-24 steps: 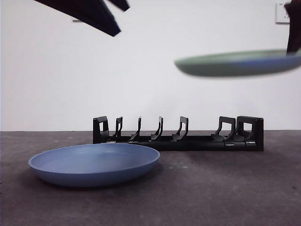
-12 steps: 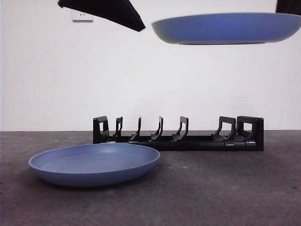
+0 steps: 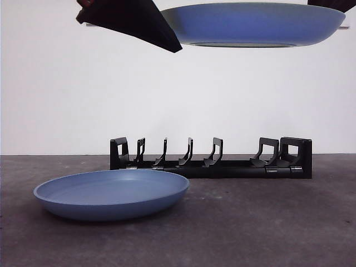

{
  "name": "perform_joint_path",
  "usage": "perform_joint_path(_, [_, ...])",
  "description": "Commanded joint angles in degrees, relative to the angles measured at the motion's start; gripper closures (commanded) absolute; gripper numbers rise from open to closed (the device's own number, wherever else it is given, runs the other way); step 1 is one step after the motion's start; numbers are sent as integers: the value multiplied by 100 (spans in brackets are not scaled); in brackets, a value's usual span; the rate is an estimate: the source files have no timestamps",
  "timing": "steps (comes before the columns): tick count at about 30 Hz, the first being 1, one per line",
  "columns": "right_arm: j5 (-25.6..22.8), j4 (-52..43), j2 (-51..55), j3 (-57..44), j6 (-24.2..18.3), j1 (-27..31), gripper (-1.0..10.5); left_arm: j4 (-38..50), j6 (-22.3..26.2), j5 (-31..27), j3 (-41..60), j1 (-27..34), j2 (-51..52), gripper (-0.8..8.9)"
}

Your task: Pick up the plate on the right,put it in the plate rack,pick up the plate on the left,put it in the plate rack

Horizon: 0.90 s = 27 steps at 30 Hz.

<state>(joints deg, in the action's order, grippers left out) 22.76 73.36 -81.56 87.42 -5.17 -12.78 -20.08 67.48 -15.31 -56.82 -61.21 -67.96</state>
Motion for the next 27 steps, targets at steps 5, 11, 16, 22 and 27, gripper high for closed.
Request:
perform_joint_path(5, [66,-98,9,20,46,-4,963,-109,24,13,4,-39,-52,710])
perform_joint_path(11, [68,-216,7,20,66,-4,963,-219,4,26,2,-39,-52,821])
perform_joint_path(16, [63,-275,7,20,70,-2,962,-326,-50,26,4,-42,-52,822])
perform_joint_path(22, [61,-328,7,20,92,-2,962,-428,-122,26,4,-79,-50,822])
perform_joint_path(27, [63,-358,7,20,87,-2,957,-468,-177,22,2,-142,-50,822])
